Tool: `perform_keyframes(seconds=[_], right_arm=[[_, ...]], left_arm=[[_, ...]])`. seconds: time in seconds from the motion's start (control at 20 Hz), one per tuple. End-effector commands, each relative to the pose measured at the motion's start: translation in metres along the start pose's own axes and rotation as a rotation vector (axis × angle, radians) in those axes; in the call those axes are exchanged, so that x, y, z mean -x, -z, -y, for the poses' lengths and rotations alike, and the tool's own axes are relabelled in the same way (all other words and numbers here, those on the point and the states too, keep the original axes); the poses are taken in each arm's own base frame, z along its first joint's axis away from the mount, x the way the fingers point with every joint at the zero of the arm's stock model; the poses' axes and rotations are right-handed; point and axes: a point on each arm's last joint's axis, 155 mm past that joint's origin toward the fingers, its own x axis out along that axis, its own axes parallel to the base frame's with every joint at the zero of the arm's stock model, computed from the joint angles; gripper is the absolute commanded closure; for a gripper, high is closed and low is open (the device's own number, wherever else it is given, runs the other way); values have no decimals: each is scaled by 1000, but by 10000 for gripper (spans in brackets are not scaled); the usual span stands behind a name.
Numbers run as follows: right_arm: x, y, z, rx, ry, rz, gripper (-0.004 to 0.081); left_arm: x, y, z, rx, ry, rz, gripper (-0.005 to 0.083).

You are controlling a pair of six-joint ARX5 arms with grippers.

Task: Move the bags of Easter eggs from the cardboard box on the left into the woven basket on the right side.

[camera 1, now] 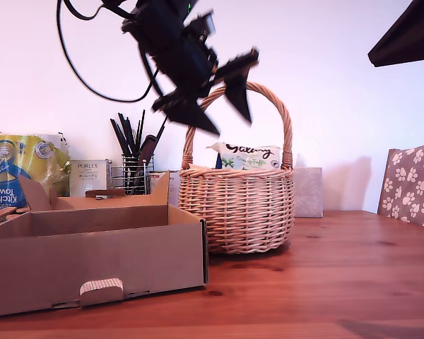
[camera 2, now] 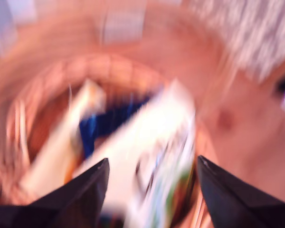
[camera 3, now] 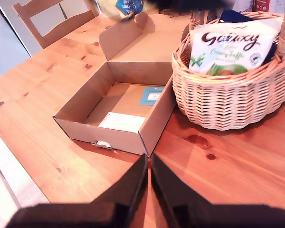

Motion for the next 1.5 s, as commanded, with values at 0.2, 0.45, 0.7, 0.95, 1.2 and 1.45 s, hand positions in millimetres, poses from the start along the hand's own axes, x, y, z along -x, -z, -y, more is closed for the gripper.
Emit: perform_keyframes(seconds=[0.2, 0.45, 0.7, 0.95, 1.2, 1.45], right_arm=[[1, -5, 3, 8, 18, 15, 783], [-3, -2, 19, 8, 76, -4, 783], [-9, -15, 35, 36, 127, 37, 783], [-9, -32, 63, 72, 216, 96, 783], [3, -33, 85, 55, 292, 109, 783], [24, -44, 71, 103, 300, 166, 783]], left_arm=[[15, 28, 0, -39, -18, -115, 738], [46, 8, 2, -62, -31, -26, 740], [74, 21, -12, -86, -40, 54, 740], [105, 50, -43, -117, -74, 210, 740], [150, 92, -84, -80, -153, 319, 740], [203, 114, -89, -73, -194, 422, 755]])
